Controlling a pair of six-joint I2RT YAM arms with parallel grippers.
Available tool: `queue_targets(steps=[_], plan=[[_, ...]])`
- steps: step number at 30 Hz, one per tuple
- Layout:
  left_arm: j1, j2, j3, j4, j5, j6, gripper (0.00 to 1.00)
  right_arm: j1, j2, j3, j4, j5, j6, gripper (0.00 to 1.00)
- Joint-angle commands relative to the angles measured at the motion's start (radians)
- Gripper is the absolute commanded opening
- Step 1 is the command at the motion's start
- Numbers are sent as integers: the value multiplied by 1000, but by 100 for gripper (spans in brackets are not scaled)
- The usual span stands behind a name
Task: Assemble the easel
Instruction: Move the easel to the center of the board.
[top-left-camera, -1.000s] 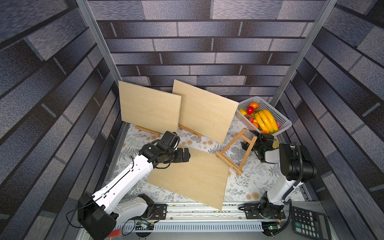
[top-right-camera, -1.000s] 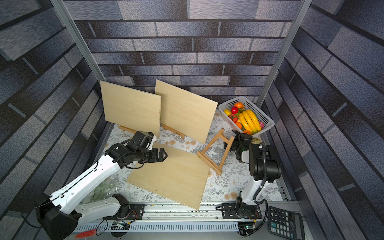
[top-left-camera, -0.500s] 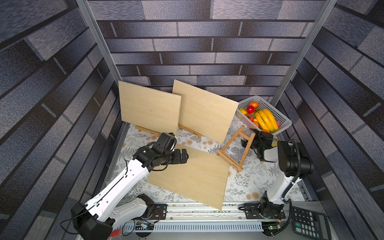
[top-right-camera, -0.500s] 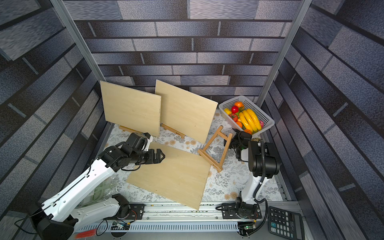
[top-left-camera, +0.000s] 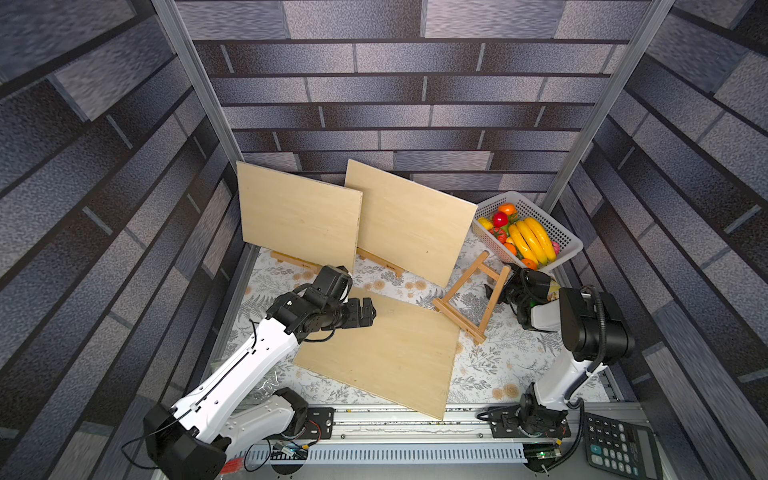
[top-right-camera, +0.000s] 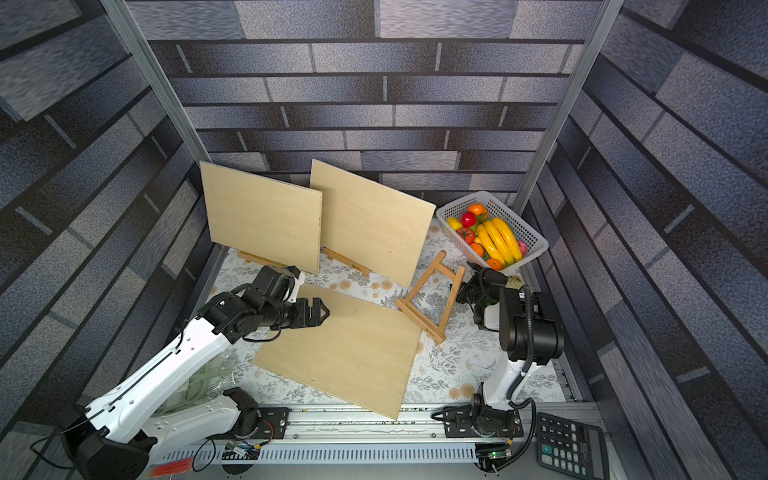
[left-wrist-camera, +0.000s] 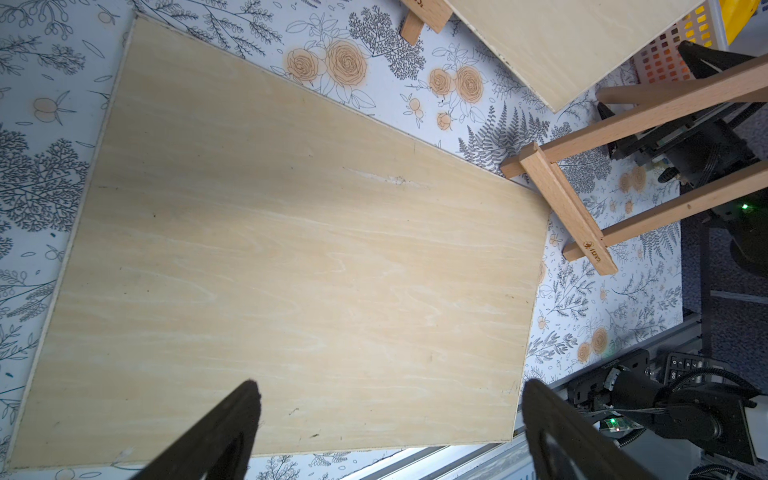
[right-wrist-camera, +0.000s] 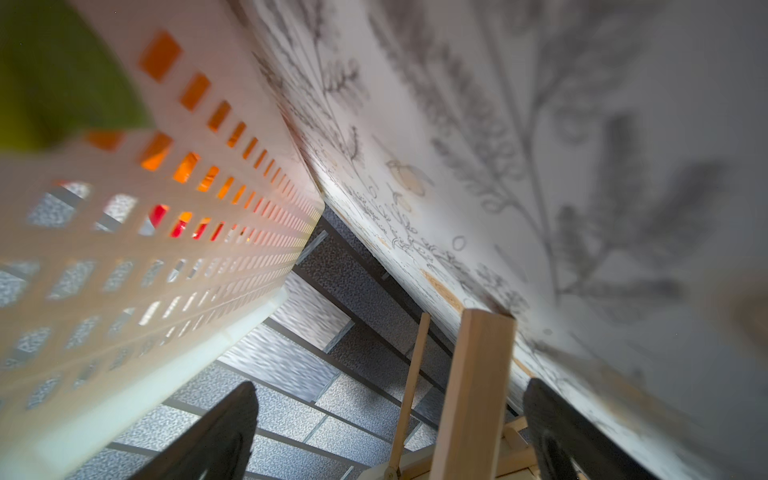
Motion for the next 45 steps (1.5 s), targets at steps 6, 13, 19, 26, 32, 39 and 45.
queue_targets(steps=[6, 13, 19, 26, 32, 39, 45], plan=[[16, 41, 0, 53, 34, 34, 100, -80, -198, -38, -221, -83, -153, 100], [42, 46, -10, 91, 55, 31, 100, -162, -522, 73, -950, -107, -521, 100], [89, 56, -27, 114, 56, 19, 100, -174, -653, 316, -1615, -57, -1001, 100], [220, 84, -28, 41, -6, -1, 100, -58, -869, 392, -1989, 3, -1178, 100], [345, 122, -54, 14, -62, 25, 100, 315, -960, 381, -2159, 153, -1136, 100], [424, 155, -104, 37, -41, 64, 100, 569, -1012, 337, -2238, 244, -1061, 100], [454, 164, -144, 53, -13, 95, 100, 770, -939, 233, -2056, 215, -1002, 100]])
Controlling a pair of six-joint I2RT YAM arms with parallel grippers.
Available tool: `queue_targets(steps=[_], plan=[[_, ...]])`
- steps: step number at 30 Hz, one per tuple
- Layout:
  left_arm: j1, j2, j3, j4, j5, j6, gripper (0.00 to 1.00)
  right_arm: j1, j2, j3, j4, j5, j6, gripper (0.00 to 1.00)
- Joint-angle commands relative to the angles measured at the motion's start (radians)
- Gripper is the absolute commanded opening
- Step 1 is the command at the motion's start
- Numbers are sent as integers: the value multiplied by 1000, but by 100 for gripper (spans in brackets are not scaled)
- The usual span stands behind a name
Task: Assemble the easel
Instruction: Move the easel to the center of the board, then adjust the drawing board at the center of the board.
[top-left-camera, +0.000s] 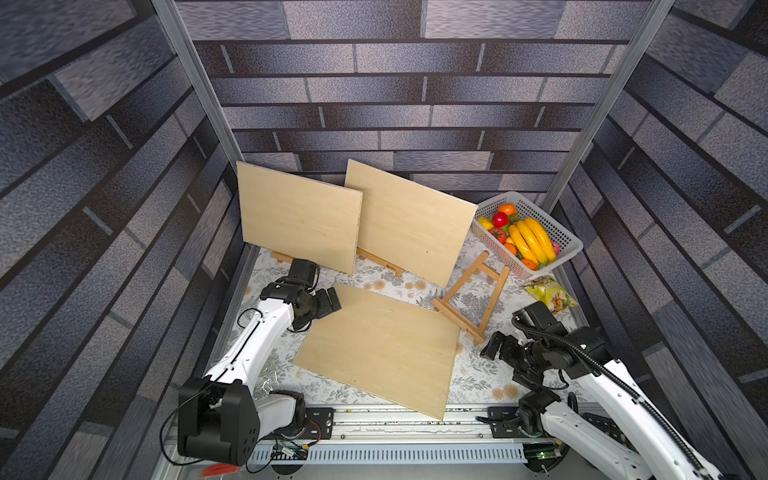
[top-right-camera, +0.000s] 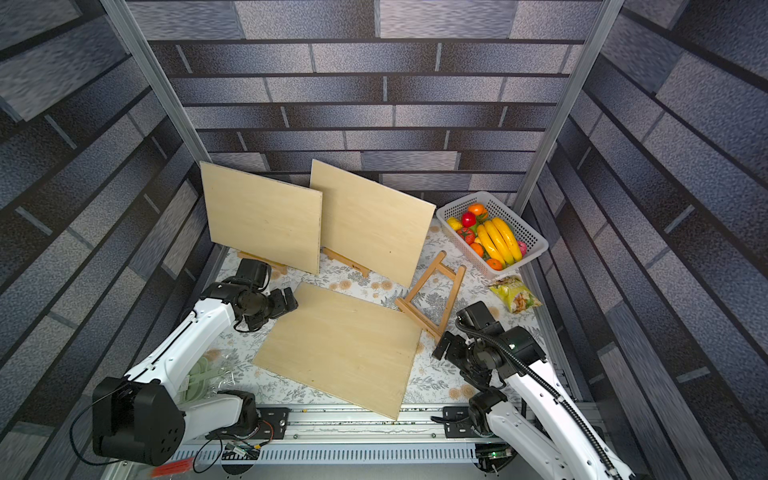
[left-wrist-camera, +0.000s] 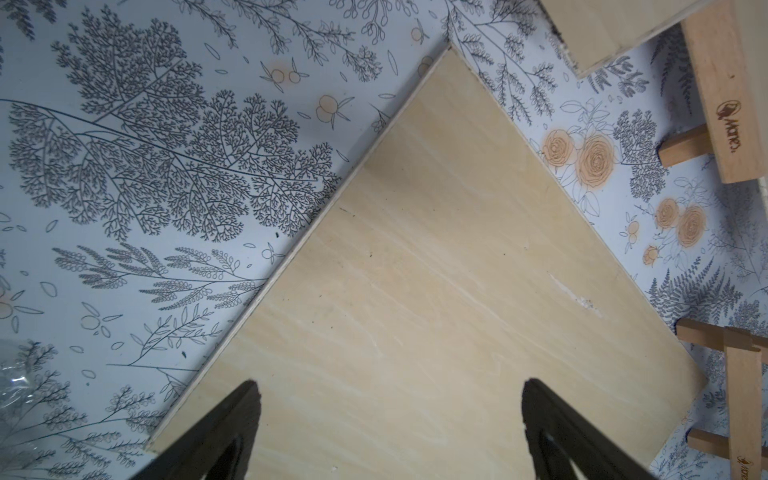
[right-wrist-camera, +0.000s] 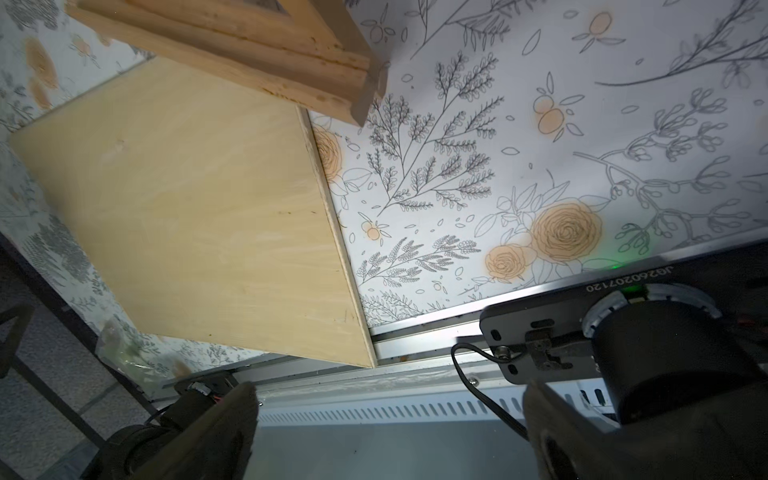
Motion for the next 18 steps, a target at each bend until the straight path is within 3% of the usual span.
queue_targets(steps=[1, 5, 10, 18], plan=[[16, 8, -30, -9, 12, 51, 100, 122, 92, -43, 138, 11, 58, 100], [43, 1, -72, 13, 30, 80, 100, 239, 270, -51, 343, -10, 71, 100], [73, -6, -139, 78, 54, 124, 100, 269, 441, -55, 503, -34, 75, 100], [86, -10, -228, 131, 6, 166, 100, 273, 507, -139, 594, -21, 105, 100]])
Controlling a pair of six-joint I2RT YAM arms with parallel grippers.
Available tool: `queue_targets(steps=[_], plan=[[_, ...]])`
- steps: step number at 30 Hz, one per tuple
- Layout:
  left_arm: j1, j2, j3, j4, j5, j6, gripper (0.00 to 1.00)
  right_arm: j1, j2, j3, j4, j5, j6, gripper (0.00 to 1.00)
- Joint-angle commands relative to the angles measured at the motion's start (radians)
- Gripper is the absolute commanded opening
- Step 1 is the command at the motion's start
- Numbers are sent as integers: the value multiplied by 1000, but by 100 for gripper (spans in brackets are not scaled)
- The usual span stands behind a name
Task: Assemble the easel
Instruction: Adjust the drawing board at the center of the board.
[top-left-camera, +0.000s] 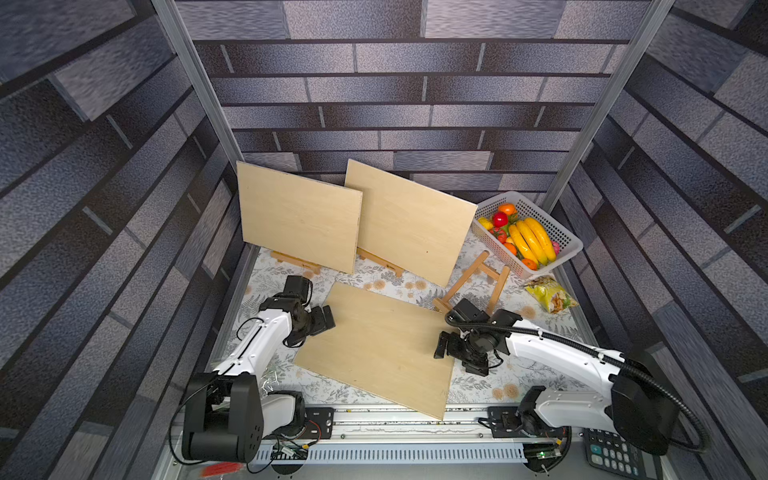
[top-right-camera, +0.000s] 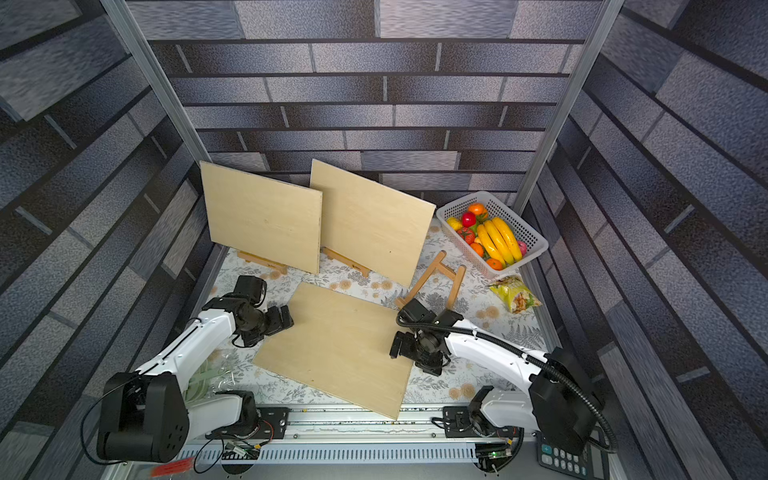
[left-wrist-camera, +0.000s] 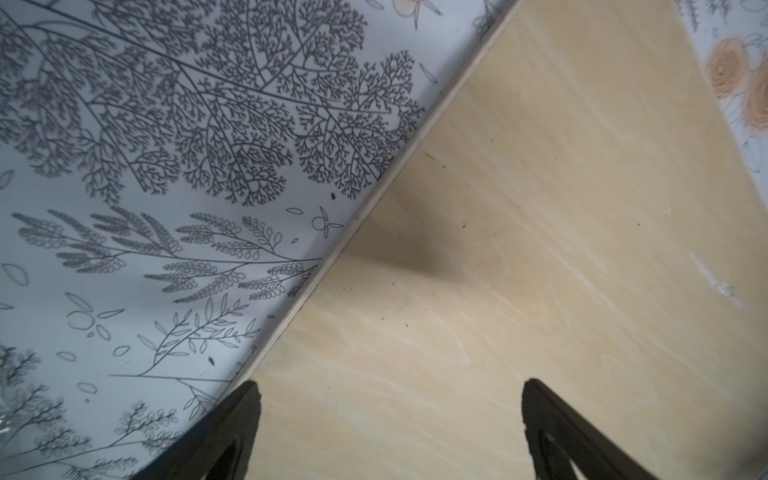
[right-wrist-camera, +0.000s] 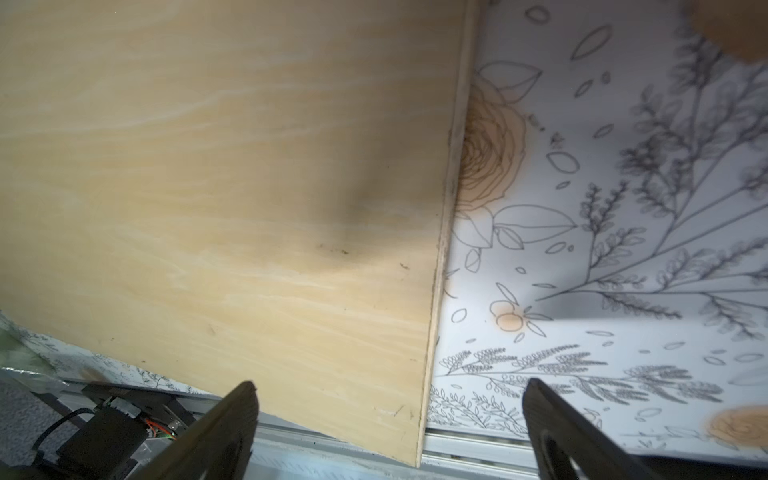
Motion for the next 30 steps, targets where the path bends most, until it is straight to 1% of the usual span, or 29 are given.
queue_targets(steps=[1, 5, 9, 12, 15, 18, 20, 23, 26, 30], plan=[[4, -6, -32, 40, -24, 41, 100, 10, 16, -57, 52, 3, 41, 100], [6, 54, -12, 35, -31, 28, 100, 10, 54, -94, 110, -4, 45, 100], [6, 105, -14, 42, -13, 0, 100, 10, 140, -62, 138, -33, -11, 100], [6, 118, -30, 42, 11, -40, 100, 12, 192, -34, 165, -56, -44, 100], [7, 85, -45, 33, 17, -82, 100, 29, 229, 10, 166, -65, -70, 100], [27, 38, -58, 16, 27, -114, 99, 65, 265, 59, 159, -69, -90, 100], [44, 11, -64, -3, 41, -136, 99, 100, 301, 97, 159, -79, -97, 100], [50, -19, -48, -35, 29, -166, 98, 157, 367, 165, 158, -92, -103, 100], [81, -37, -27, -67, 30, -185, 99, 210, 433, 241, 150, -102, -111, 100], [137, -49, -10, -94, 31, -184, 99, 253, 506, 330, 126, -109, -135, 100]])
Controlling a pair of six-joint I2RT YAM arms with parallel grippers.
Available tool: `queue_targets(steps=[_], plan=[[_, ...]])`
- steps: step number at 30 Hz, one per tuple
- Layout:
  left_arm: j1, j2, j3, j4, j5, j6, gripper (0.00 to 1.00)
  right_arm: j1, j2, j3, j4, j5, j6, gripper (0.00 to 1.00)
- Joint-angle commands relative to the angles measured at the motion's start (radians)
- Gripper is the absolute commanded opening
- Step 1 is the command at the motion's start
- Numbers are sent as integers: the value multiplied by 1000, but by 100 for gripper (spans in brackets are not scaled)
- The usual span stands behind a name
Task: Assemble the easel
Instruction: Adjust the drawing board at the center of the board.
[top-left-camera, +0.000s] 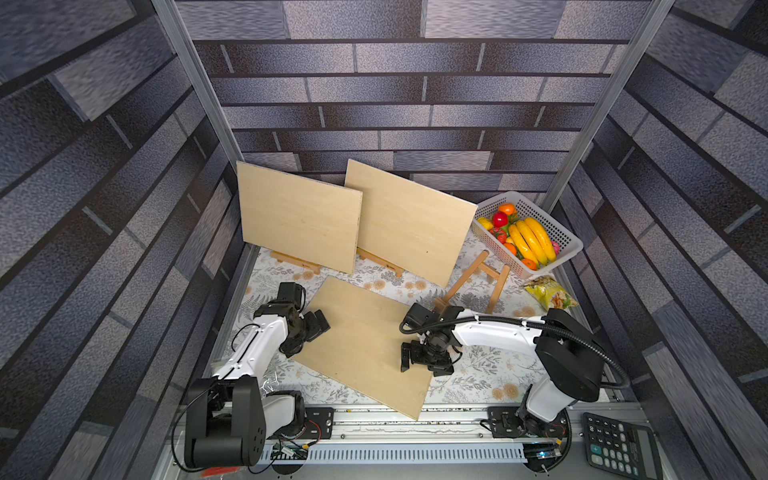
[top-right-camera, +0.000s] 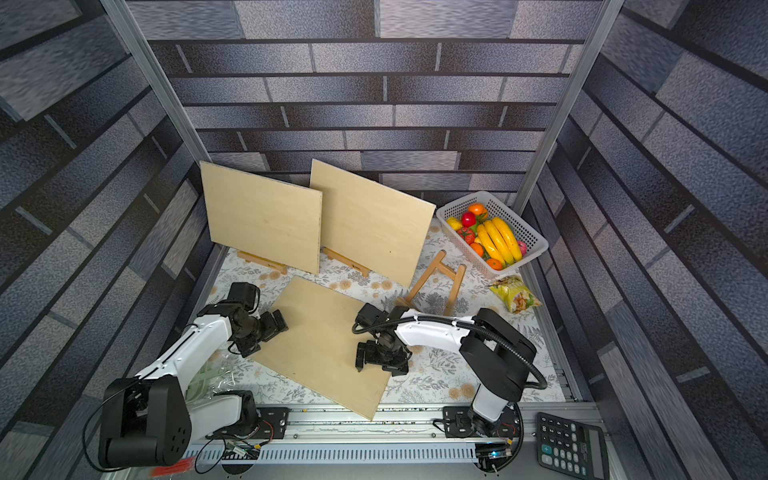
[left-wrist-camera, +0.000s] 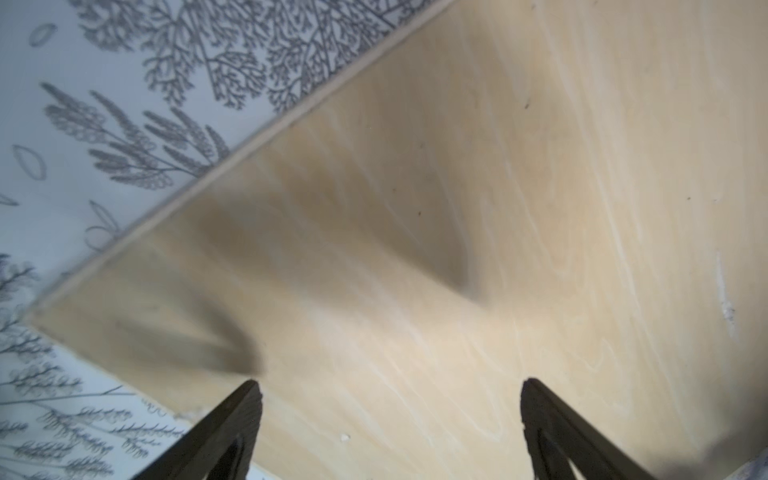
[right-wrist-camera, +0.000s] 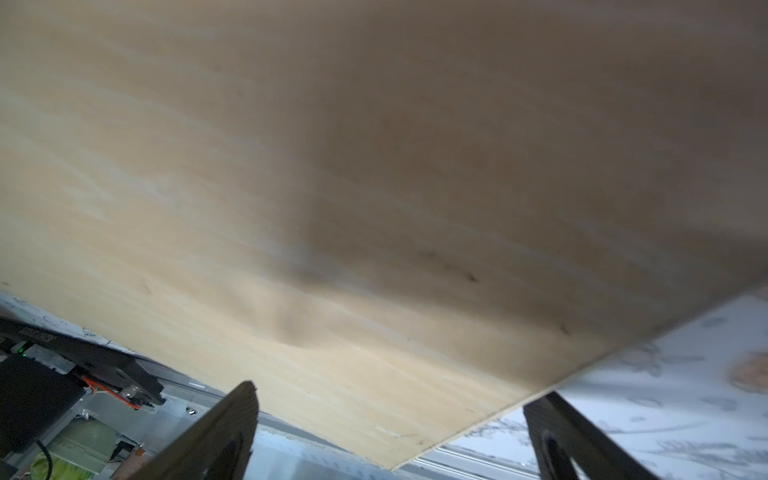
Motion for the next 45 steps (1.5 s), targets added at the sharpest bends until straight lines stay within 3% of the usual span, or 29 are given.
queue_targets(steps=[1, 6, 12, 17, 20, 29, 34, 45], plan=[[45, -19, 32, -60, 14, -24, 99, 31, 81, 47, 57, -6, -54, 100], [65, -35, 32, -56, 21, -22, 99, 37, 80, 55, 27, -16, -77, 100], [64, -116, 13, -5, 48, -17, 100, 23, -66, 42, -100, 89, -113, 100], [67, -191, 12, 14, -29, 2, 100, -23, -213, -58, -93, 145, -81, 100], [76, -161, 24, 62, -53, 50, 100, -83, -260, -124, -35, 136, -40, 100], [60, -65, 95, 141, -14, 48, 100, -121, -313, 56, -219, 341, -160, 100], [88, -68, 101, 129, -75, 71, 100, -130, -183, 166, -198, 302, -238, 100], [79, -226, 17, 90, -2, -152, 100, -131, 183, 554, -205, 332, -473, 100]])
